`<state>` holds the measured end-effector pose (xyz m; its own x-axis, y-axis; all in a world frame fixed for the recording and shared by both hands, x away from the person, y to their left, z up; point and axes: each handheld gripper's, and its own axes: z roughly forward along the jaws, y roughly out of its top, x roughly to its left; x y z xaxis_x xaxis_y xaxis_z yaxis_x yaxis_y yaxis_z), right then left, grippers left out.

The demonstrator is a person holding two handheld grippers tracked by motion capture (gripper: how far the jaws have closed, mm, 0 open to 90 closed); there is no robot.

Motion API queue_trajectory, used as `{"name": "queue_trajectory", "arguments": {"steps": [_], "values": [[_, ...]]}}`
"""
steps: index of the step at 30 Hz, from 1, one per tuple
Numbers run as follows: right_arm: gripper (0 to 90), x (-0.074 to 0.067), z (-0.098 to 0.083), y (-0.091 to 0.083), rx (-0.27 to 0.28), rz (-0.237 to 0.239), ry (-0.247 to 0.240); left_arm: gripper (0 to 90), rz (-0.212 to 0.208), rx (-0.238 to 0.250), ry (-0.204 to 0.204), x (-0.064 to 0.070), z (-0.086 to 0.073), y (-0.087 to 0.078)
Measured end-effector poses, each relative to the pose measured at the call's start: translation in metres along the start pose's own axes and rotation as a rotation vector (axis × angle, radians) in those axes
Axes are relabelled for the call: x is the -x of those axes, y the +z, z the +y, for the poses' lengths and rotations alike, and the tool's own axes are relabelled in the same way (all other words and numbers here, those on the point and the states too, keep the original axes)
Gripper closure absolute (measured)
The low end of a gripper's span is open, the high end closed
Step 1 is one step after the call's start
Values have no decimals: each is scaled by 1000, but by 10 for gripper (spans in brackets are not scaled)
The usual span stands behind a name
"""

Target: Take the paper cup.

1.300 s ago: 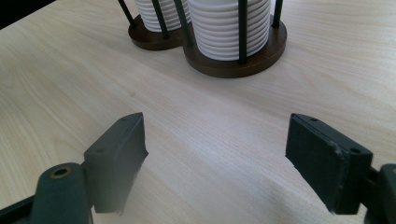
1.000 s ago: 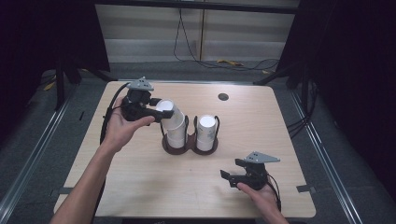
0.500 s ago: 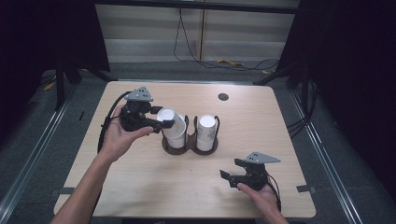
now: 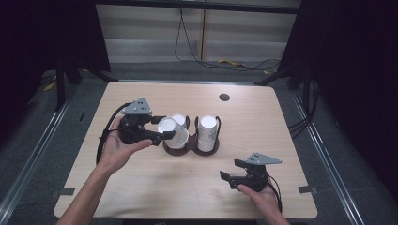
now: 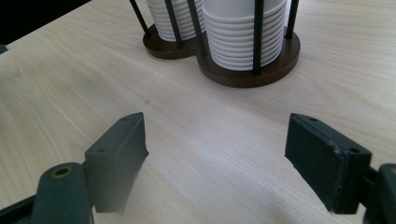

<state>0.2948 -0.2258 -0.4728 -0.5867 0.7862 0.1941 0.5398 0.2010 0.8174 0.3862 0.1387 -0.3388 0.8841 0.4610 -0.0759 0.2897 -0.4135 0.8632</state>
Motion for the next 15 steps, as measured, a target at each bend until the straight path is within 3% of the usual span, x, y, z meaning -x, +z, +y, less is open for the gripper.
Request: {"name": "queue_trajectory", "arguments": {"steps": [6, 15], "values": [[205, -4, 2, 0, 17, 22, -16, 367, -29, -1, -2, 1, -12, 5], [191, -14, 11, 1, 47, 79, -31, 366, -100, -10, 15, 21, -29, 22]]}}
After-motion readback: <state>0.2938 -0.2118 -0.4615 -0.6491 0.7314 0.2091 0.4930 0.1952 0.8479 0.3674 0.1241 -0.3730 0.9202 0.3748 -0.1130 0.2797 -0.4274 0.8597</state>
